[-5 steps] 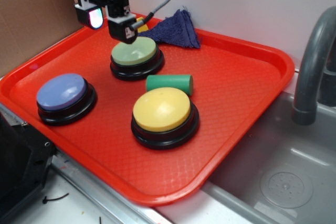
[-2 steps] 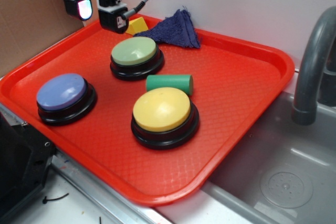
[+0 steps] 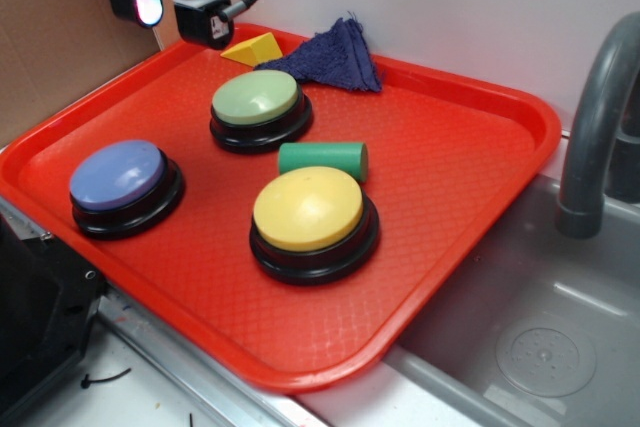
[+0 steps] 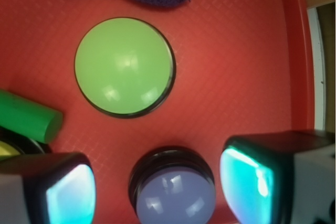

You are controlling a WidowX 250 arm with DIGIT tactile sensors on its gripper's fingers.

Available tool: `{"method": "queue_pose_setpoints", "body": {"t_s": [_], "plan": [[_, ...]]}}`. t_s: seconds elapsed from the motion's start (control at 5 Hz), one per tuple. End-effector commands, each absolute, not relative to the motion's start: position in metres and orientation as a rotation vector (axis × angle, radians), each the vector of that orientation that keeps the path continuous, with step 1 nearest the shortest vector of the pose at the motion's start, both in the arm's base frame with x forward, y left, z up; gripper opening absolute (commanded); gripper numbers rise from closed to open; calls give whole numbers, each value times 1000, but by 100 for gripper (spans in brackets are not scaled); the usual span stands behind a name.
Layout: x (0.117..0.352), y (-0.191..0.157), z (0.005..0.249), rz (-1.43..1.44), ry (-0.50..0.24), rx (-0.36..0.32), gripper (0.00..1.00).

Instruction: Push the green button.

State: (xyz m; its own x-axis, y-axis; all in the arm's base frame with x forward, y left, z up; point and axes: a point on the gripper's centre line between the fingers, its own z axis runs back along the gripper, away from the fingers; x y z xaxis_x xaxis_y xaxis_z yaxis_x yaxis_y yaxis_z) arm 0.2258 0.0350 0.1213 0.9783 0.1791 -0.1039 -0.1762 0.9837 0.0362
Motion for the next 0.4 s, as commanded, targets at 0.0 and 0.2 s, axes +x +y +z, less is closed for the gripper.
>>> {"method": "queue_pose_setpoints", "body": {"t_s": [0.0, 0.2], "plan": [[236, 40, 147, 189, 9, 31, 100], [236, 40, 149, 210, 9, 33, 100]]}}
